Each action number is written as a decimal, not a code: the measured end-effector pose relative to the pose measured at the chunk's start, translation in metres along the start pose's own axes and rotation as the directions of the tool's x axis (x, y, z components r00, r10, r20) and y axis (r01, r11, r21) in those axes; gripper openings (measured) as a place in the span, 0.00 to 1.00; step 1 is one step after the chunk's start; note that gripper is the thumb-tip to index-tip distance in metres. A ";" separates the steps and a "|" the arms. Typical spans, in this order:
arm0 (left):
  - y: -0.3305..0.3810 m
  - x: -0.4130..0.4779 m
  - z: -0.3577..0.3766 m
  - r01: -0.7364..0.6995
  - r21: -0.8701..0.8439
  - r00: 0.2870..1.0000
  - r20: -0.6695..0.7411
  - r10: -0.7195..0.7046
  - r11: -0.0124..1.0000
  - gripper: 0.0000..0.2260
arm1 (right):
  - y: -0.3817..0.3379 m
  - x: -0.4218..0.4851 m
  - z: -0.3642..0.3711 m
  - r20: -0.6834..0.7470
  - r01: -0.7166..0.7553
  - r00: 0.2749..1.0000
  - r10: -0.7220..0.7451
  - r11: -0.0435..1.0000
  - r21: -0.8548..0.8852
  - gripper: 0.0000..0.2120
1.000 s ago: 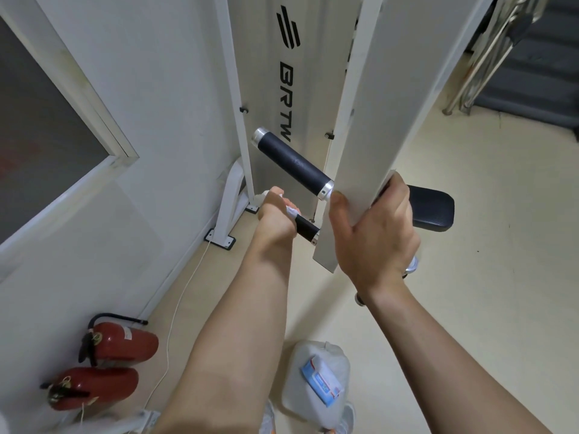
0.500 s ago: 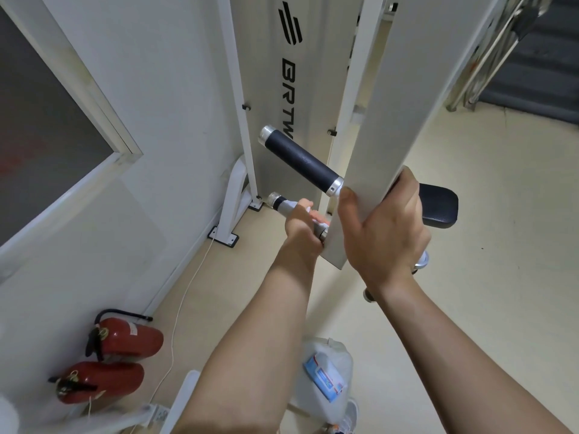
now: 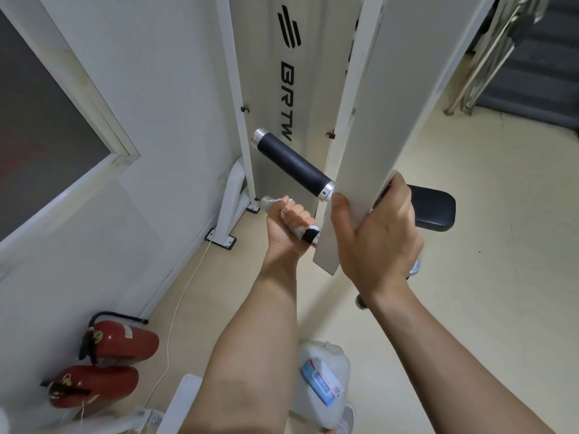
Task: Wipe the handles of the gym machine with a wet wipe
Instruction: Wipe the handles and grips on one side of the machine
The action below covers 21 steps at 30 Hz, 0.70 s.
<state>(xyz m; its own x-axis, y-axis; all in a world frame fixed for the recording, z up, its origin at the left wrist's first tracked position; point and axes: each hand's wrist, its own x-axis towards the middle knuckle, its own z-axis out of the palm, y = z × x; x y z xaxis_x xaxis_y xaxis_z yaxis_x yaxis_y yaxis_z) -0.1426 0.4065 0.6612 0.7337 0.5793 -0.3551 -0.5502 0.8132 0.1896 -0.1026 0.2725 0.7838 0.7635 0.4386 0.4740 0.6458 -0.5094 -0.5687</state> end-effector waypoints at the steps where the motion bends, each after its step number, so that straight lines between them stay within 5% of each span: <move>1: 0.004 0.002 0.001 -0.035 0.013 0.999 -0.013 0.035 0.999 0.19 | 0.001 0.001 0.000 -0.001 0.003 1.000 -0.003 1.000 -0.005 0.34; 5: 0.022 0.014 0.020 -0.008 0.212 0.909 -0.406 0.095 0.977 0.18 | 0.005 0.005 0.002 -0.030 0.019 0.999 -0.020 1.000 -0.012 0.35; 9: 0.012 0.012 0.037 -0.087 0.371 0.819 -0.501 0.279 0.924 0.10 | 0.008 0.005 0.003 -0.056 0.018 0.998 -0.020 0.999 -0.037 0.35; 12: -0.004 0.009 0.027 -0.013 0.266 0.889 -0.439 0.133 0.964 0.15 | 0.013 0.006 0.003 -0.086 0.024 0.996 -0.028 0.999 -0.049 0.35; 18: -0.031 -0.005 0.015 -0.065 0.276 0.982 -0.152 0.110 0.959 0.23 | 0.011 0.008 0.006 -0.104 0.039 0.994 -0.045 0.997 -0.061 0.35; 21: -0.031 0.001 0.010 -0.029 0.319 0.977 -0.191 0.094 0.947 0.19 | 0.009 0.006 0.005 -0.108 0.033 0.993 -0.039 0.998 -0.059 0.35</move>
<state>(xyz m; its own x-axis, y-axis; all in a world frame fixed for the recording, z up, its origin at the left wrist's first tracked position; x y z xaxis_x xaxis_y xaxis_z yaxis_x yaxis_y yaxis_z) -0.1206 0.3828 0.6645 0.5890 0.6315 -0.5043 -0.4152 0.7718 0.4815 -0.0918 0.2745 0.7781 0.7340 0.3757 0.5657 0.6698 -0.5379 -0.5119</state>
